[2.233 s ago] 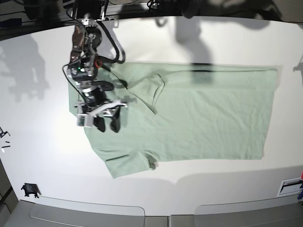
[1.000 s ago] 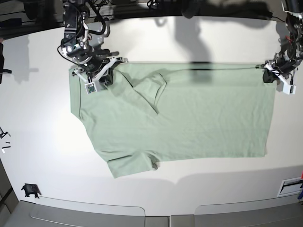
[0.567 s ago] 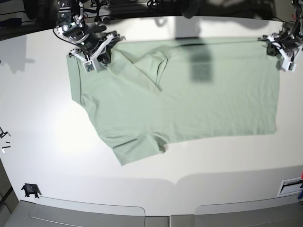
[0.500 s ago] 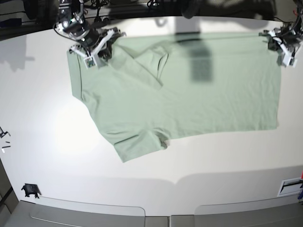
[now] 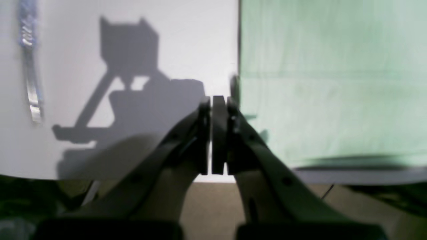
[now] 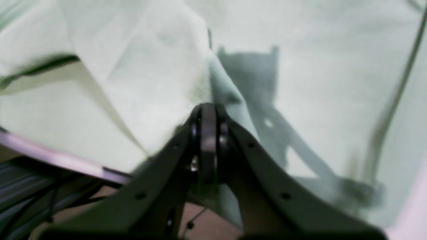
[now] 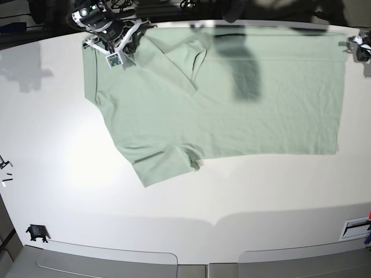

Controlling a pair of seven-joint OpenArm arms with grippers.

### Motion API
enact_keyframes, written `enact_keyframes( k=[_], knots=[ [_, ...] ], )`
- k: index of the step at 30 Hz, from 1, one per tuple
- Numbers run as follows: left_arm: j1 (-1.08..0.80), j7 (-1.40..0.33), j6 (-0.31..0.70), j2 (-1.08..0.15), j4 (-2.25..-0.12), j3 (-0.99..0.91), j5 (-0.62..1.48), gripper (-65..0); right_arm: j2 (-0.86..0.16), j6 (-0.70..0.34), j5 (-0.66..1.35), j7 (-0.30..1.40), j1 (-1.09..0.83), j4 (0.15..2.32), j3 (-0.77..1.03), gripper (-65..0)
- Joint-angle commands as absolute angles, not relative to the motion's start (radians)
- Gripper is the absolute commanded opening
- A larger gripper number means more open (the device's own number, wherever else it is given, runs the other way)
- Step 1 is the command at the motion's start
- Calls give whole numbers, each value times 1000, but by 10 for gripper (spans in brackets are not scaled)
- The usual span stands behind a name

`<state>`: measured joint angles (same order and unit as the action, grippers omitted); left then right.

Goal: Fold the T-shirt properly
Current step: 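Move the right gripper to the sleeve and hem corner and grasp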

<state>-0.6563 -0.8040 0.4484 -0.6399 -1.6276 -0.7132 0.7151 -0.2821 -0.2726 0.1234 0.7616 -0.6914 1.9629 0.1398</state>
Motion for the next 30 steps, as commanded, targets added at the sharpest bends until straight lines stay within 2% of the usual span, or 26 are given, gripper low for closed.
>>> enact_keyframes(
  k=[1, 9, 12, 13, 16, 18, 22, 26, 30],
  knots=[
    [-660, -771, 448, -659, -1650, -743, 735, -650, -289, -272, 131, 722, -690, 2018, 144, -650],
    [-660, -702, 448, -660, -1656, -824, 734, -640, -288, -271, 4, 647, -535, 2125, 144, -650],
    [-660, -701, 448, -649, -1656, -824, 734, -571, -287, -258, -31, 596, -458, 2124, 144, -469],
    [-660, -701, 449, -644, -1656, -824, 735, -545, -287, -239, -31, 589, -432, 2123, 144, -435],
    [-660, -702, 449, -628, -1656, -824, 734, -488, -274, -202, -28, 583, -344, 2113, 144, -424],
    [-660, -701, 449, -618, -1656, -824, 734, -477, -265, -201, -23, 579, -282, 2084, 144, -424],
    [-660, -664, 449, -595, -1656, -824, 729, -477, -264, -231, -10, 530, -132, 1903, 144, -410],
    [-660, -662, 449, -593, -1656, -824, 723, -477, -264, -321, 109, 519, 55, 1596, 144, -329],
    [-660, -657, 449, -593, -1656, -824, 723, -477, -264, -413, 187, 522, 242, 1276, 144, -318]
  ],
)
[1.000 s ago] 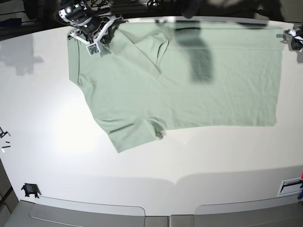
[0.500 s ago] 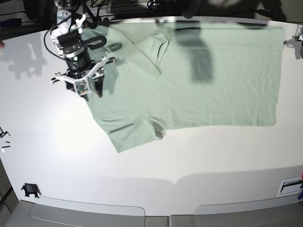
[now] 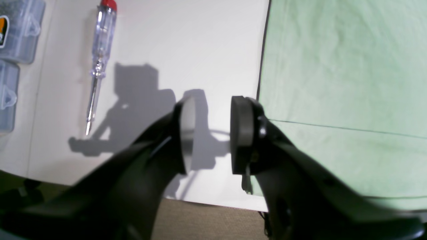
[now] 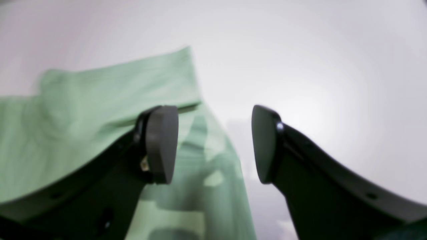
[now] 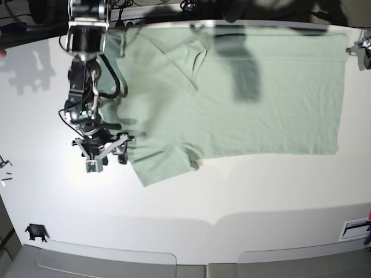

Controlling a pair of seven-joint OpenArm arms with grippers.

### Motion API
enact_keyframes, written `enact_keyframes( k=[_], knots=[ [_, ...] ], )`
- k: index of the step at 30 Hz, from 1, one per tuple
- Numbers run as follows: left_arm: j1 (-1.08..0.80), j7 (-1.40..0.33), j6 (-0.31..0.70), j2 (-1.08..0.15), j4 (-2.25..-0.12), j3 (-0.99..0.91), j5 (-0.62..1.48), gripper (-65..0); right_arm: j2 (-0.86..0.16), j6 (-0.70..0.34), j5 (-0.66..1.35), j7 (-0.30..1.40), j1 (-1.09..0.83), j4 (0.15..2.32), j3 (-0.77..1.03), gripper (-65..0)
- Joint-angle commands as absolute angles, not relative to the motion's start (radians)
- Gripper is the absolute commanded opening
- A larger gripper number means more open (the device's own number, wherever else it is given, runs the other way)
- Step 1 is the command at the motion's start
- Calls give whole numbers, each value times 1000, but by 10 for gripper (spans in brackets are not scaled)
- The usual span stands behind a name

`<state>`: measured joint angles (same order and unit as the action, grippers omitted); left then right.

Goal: Fold the T-shirt properly
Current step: 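Move the right gripper to the sleeve and hem corner and grasp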

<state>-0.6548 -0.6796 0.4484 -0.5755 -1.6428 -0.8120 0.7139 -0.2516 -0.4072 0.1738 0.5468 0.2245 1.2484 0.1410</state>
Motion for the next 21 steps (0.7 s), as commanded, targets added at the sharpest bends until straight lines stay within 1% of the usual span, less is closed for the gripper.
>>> enact_keyframes(
  k=[1, 4, 7, 9, 14, 18, 21],
  knots=[
    [-660, -657, 449, -593, -1656, -824, 723, -477, -264, -433, 198, 527, 281, 1208, 144, -318],
    [-660, -657, 449, -593, -1656, -824, 723, -477, -264, -480, 216, 546, 372, 1041, 144, -318],
    [-659, -657, 449, -593, -1656, -824, 724, -477, -266, -521, 217, 555, 423, 919, 143, -318],
    [-659, -645, 448, -595, -1656, -824, 723, -477, -270, -521, 213, 561, 438, 866, 143, -318],
    [-659, -641, 448, -595, -1656, -824, 724, -477, -269, -524, 218, 585, 423, 837, 143, -318],
    [-659, -642, 448, -594, -1656, -824, 723, -477, -262, -584, 280, 636, 405, 837, 143, -318],
    [-660, -643, 449, -594, -1656, -824, 723, -477, -255, -622, 294, 641, 393, 837, 142, -320]
  ],
)
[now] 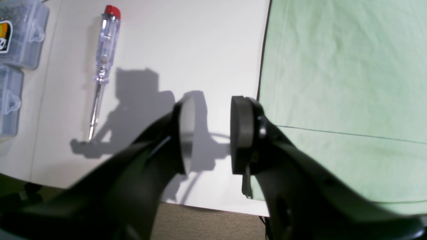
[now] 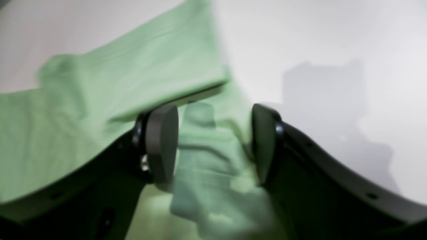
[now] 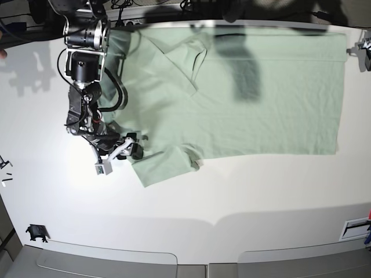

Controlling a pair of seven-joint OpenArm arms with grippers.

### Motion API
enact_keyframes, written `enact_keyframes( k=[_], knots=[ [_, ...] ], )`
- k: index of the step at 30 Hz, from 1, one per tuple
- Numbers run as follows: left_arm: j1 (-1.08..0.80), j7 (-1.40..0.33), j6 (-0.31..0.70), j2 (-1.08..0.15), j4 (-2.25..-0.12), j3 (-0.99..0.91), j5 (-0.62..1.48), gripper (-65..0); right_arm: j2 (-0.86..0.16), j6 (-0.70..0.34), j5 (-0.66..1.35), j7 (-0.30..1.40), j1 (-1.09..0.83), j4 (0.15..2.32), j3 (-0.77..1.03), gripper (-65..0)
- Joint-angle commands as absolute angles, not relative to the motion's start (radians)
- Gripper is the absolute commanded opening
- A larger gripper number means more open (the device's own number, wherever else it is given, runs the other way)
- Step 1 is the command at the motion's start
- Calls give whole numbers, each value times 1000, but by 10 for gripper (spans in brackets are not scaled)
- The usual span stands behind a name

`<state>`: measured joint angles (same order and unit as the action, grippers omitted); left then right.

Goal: Fold the T-shirt properly
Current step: 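Move the right gripper to the sleeve and hem corner and grasp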

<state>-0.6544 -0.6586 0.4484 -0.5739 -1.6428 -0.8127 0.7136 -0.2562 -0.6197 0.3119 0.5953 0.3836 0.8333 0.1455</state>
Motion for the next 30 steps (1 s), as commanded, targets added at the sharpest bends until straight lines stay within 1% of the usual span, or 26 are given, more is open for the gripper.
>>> enact_keyframes(
  k=[1, 2, 3, 4, 5, 6, 7, 11, 15, 18, 22, 27, 30],
  knots=[
    [-660, -643, 449, -594, -1656, -824, 723, -477, -255, -622, 290, 645, 392, 837, 142, -321],
    [-660, -643, 449, -594, -1656, -824, 723, -477, -255, -622, 290, 648, 392, 837, 142, -332],
    [-659, -646, 449, -594, -1656, -824, 723, -477, -256, -622, 290, 648, 390, 837, 142, -366],
    [-659, -650, 449, -594, -1656, -824, 724, -477, -258, -622, 291, 647, 390, 837, 142, -420],
    [-659, -653, 449, -594, -1656, -824, 723, -477, -260, -621, 291, 647, 390, 837, 142, -498],
    [-659, -654, 449, -594, -1656, -824, 723, -477, -261, -621, 292, 646, 390, 837, 143, -590],
    [-659, -653, 449, -594, -1656, -824, 723, -474, -261, -621, 292, 646, 390, 837, 143, -650],
    [-630, -650, 452, -599, -1655, -824, 723, -417, -260, -621, 292, 625, 390, 837, 143, -650],
    [-521, -650, 452, -599, -1642, -823, 724, -415, -260, -621, 292, 610, 390, 837, 143, -650],
    [-403, -651, 452, -599, -1577, -805, 727, -415, -260, -621, 292, 610, 390, 837, 143, -650],
    [-234, -649, 452, -620, -1385, -707, 727, -415, -260, -621, 292, 610, 390, 837, 142, -650],
    [30, -584, 456, -682, -1034, -456, 723, -412, -259, -621, 297, 610, 390, 837, 142, -650],
    [206, -562, 455, -691, -843, -338, 696, -377, -257, -621, 296, 611, 390, 837, 142, -650]
  ],
)
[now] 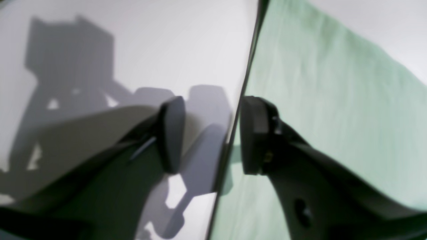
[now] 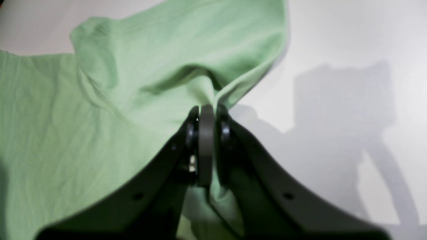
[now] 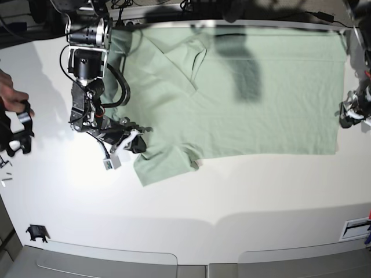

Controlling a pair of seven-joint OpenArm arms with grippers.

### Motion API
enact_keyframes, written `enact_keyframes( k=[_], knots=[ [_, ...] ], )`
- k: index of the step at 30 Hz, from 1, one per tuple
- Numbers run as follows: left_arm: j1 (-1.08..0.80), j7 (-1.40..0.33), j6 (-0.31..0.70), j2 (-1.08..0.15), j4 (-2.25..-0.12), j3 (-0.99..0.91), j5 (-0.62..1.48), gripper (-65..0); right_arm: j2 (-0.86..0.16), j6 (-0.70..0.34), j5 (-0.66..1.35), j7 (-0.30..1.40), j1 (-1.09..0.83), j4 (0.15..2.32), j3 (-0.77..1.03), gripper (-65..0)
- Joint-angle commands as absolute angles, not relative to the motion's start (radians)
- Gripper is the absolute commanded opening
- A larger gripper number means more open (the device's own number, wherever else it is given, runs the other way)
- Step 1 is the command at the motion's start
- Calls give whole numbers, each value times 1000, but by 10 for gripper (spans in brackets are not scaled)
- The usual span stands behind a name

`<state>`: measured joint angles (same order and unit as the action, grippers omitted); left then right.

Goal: Fold the T-shirt properly
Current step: 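Move the right gripper to the sleeve and hem corner and grasp, then move the left gripper to the opposite hem corner and grasp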

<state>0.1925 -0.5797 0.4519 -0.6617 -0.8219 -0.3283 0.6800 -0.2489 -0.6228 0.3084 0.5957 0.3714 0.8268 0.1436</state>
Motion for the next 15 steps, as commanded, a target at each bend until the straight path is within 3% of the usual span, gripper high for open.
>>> enact_keyframes(
  k=[1, 8, 15],
  knots=[
    [259, -547, 456, -690, -789, -308, 669, -367, -258, -621, 296, 610, 390, 837, 142, -650],
    [513, -466, 456, -683, -537, -157, 617, -364, -257, -621, 297, 610, 390, 837, 142, -650],
    [561, -395, 455, -625, -423, -137, 498, -364, -258, -621, 296, 606, 390, 837, 142, -650]
  ],
)
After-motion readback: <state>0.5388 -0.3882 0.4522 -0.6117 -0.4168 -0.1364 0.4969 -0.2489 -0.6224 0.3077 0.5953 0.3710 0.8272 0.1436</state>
